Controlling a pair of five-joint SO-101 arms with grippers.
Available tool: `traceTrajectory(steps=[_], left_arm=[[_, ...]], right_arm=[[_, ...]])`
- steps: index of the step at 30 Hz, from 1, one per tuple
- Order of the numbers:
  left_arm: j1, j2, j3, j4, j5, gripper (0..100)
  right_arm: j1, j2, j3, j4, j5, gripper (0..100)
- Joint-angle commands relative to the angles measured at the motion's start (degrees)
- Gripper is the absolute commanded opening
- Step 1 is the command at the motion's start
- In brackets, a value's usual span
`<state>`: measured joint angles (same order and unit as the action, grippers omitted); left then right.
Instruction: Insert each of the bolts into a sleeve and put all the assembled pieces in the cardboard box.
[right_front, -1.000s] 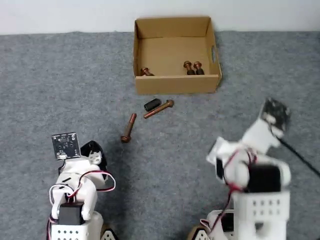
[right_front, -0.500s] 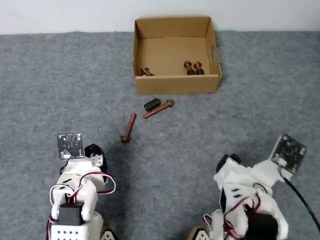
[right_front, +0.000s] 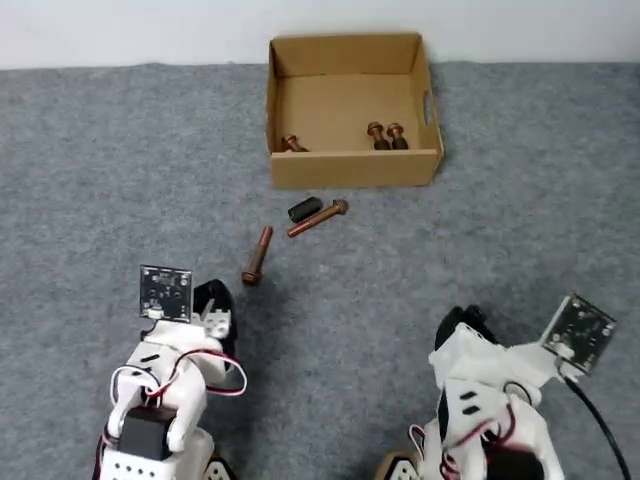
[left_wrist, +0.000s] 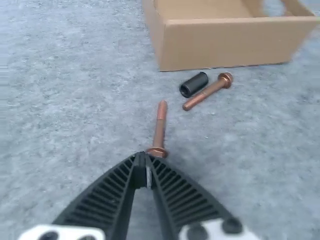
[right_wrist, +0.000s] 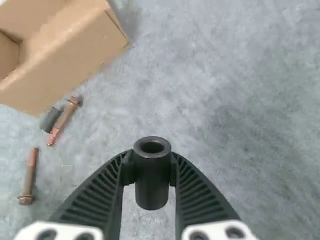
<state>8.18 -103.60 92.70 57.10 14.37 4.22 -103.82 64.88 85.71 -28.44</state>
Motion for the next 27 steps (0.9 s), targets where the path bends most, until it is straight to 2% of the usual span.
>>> traceTrajectory(steps=[1, 9, 25, 27], left_arm=[[0.88, -0.35, -3.03, -1.32, -0.97, 1], [1.32, 4.22, -11.21, -1.05, -0.97, 1], [1.41, 70.42, -58.51, -1.05, -1.14, 1], [1.41, 76.84, -63.43, -0.97, -3.52, 1]], right_arm=[[0.75, -0.04, -0.44, -1.36, 0.26, 0.8], [0.75, -0.04, -0.26, -1.36, 0.26, 0.8], [0.75, -0.04, 0.09, -1.36, 0.26, 0.8], [0.75, -0.04, 0.09, -1.36, 0.26, 0.8]])
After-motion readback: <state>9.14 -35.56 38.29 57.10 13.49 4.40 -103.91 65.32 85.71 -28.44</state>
